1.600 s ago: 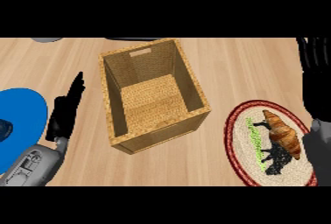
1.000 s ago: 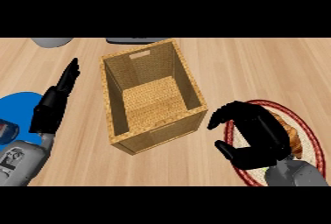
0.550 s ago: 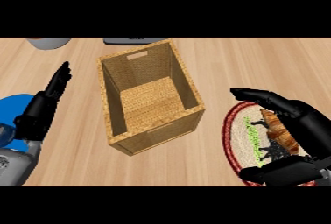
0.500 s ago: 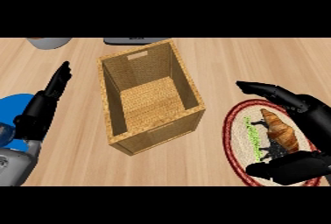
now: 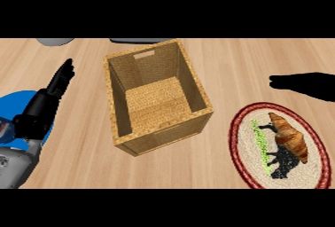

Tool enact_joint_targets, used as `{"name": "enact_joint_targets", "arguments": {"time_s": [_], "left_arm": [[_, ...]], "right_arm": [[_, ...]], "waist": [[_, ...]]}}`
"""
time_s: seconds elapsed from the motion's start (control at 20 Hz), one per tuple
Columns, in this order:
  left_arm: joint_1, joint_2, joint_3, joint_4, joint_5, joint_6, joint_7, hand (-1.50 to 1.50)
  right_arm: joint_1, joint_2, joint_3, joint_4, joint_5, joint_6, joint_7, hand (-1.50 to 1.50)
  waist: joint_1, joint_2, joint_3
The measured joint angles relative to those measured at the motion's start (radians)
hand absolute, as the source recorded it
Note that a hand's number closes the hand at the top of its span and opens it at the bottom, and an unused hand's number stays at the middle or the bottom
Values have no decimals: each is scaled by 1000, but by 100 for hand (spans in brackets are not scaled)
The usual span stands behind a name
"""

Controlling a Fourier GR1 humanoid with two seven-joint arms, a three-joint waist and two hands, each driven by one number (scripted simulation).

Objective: Pick the croissant from the placemat and place it in the basket

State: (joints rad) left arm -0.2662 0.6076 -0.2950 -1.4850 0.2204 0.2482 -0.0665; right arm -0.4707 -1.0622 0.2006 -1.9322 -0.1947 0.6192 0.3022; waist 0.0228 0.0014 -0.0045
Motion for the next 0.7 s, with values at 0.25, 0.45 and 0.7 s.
{"name": "enact_joint_targets", "arguments": {"time_s": [0.25, 0.45, 0.7], "left_arm": [[4, -2, 12, -16, -8, -11, 5, 0], [-3, -22, 24, -3, -23, -19, 11, 0], [13, -45, 43, 1, -50, -32, 4, 0]], "right_arm": [[-90, -66, 34, 102, -4, 218, -23, -150], [-155, -36, 60, 211, 79, 318, -67, -150], [-166, 30, 84, 274, 205, 364, -124, -150]], "waist": [[6, 3, 2], [3, 4, 4], [-5, 2, 4]]}}
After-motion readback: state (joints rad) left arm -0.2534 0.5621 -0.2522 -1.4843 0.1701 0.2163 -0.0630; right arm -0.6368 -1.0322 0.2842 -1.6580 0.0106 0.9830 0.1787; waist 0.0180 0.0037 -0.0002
